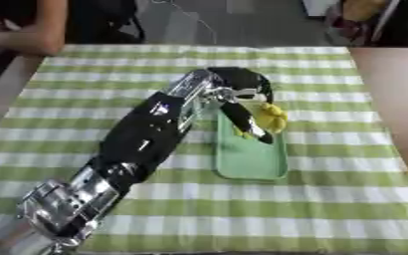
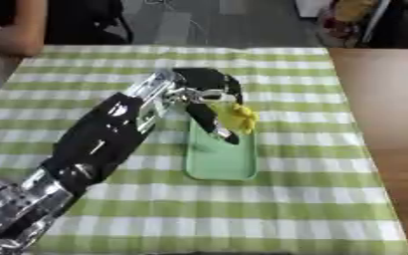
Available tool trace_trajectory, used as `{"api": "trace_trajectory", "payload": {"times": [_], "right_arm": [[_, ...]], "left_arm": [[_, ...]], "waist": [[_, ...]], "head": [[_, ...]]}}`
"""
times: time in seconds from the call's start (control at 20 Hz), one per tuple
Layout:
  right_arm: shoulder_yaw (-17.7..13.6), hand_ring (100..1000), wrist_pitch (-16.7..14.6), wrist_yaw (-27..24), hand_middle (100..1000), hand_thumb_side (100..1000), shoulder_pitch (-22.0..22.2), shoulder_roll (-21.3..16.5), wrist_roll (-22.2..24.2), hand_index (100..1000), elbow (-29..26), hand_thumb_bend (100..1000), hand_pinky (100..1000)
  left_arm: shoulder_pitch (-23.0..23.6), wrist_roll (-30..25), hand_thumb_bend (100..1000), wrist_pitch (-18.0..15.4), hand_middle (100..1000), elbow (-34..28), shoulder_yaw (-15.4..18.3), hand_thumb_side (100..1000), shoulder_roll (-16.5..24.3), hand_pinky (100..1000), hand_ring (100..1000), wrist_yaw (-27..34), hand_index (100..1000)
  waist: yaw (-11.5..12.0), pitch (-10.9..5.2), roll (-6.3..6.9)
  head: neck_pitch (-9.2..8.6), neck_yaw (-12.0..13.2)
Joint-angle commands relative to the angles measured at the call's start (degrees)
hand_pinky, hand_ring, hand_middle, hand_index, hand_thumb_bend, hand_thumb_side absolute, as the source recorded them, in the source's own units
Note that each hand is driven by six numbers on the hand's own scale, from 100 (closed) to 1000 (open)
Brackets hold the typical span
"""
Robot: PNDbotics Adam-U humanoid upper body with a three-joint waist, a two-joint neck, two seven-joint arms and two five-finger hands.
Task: Pick up objects on the table and place them in the box.
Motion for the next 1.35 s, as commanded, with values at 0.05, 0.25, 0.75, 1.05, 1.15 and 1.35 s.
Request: {"api": "trace_trajectory", "payload": {"times": [0.05,0.25,0.75,1.05,1.15,1.35], "right_arm": [[-0.43,758,-0.09,-0.1,780,798,-0.6,-0.37,-0.02,890,-1.2,100,693],[-0.5,758,-0.08,-0.04,780,798,-0.5,-0.39,-0.04,890,-1.14,100,693],[-1.48,757,0.1,0.5,780,808,-0.03,-0.88,-1.09,890,-1.07,100,693],[-1.66,757,0.18,0.74,780,803,0.2,-0.94,-1.33,890,-0.97,100,693],[-1.64,757,0.16,0.74,780,803,0.16,-0.97,-1.3,890,-0.97,100,693],[-1.71,757,0.18,0.75,780,802,0.19,-1.03,-1.35,890,-0.94,100,693]], "left_arm": [[-0.69,-0.15,711,-0.25,820,-0.38,0.53,797,0.81,710,781,-0.12,827],[-0.74,0.1,703,-0.19,847,-1.0,0.71,842,1.43,747,812,0.52,847],[2.06,3.05,646,2.33,902,-20.36,-0.57,935,10.22,791,858,11.09,929],[4.45,6.63,645,6.12,908,-32.42,0.93,928,13.87,781,853,18.81,935],[5.01,6.81,642,7.14,907,-34.28,1.43,929,14.22,783,853,20.27,936],[5.96,6.14,640,8.39,909,-36.66,2.04,928,14.97,782,853,21.71,936]], "waist": [[0.11,-0.57,-0.22],[0.31,-0.64,-0.21],[1.34,-1.02,0.1],[1.9,-1.03,0.06],[2.0,-0.97,0.01],[2.08,-0.95,0.05]], "head": [[-0.5,0.21],[-0.52,0.03],[-0.47,-1.54],[-0.75,-1.74],[-0.81,-1.73],[-0.83,-1.72]]}}
